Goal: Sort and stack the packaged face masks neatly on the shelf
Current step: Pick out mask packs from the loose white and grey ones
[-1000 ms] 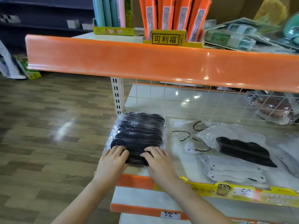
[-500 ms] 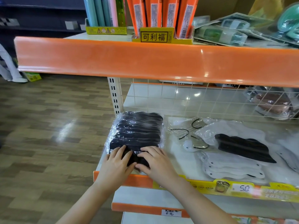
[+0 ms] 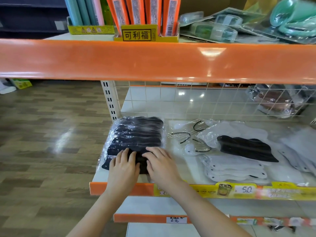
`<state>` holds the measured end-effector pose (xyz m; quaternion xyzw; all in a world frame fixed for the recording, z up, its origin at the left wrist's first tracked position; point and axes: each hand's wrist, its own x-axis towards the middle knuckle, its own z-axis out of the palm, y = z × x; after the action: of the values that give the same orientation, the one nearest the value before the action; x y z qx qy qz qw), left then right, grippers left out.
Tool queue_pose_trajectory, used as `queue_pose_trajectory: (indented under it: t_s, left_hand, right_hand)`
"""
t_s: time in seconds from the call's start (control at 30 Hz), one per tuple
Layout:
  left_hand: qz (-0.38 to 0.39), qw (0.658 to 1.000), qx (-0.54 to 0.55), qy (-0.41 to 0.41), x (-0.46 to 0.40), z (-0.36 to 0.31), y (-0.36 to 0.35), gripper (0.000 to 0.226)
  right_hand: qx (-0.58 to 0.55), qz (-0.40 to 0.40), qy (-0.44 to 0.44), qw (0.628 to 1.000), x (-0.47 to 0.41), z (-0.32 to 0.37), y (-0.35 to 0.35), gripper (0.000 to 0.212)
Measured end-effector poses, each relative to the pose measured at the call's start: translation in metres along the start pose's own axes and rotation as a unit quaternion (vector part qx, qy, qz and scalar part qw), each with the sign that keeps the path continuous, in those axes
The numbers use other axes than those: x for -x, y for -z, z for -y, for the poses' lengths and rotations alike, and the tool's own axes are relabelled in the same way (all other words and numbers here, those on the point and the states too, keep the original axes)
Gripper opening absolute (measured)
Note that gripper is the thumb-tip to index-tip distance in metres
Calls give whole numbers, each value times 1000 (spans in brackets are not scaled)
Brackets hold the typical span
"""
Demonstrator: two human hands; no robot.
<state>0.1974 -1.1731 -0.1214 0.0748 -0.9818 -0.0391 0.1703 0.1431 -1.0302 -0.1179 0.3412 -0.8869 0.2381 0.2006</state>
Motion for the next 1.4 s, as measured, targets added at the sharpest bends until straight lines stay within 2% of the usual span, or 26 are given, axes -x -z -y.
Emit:
queue_pose_trajectory:
  t_s: [0.17,0.37,0.47,0.53,0.6,0.73,0.9,1.03,1.17,1.23,1.33,1.4]
  left_hand:
    - [-13,999,42,-21,-10,-45,1,42]
    - [-23,993,77,-87,-19,-104,-3,37]
    - [-7,991,84,-101,-28,-134,-3,34]
    - [1,989,97,-113,-34,-154,-4,34]
    - [6,986,105,-130,-41,-174,-4,33]
    - [3,980,109,-168,-51,-211,-6,33]
    - [11,976,104,-193,-60,-252,-13,33]
    - [17,975,89,-203,-67,-275,-22,34]
    - [-5,970,103,-221,-70,-291,-30,26]
    - [0,968,119,-222,-71,-296,-36,20]
    - [25,968,129,-213,-71,-298,-46,39]
    - [9,970,117,-212,-68,-298,-51,28]
  right_hand:
    - [31,-30,-42,998,2,-30,22,29]
    - [70,-19,-90,993,21,-75,53,34]
    - [86,-25,-121,989,31,-96,71,23]
    - [85,-19,-140,986,36,-111,82,35]
    - [95,-19,-152,984,43,-127,93,39]
    - [111,-40,-163,980,58,-160,114,28]
    - [162,-35,-172,971,79,-201,129,28]
    - [150,-23,-177,972,90,-226,141,36]
    - [108,42,-167,979,97,-247,147,57]
    - [99,60,-173,978,98,-257,148,57]
    - [108,45,-182,976,100,-267,146,54]
    - [128,30,-189,973,102,-269,145,52]
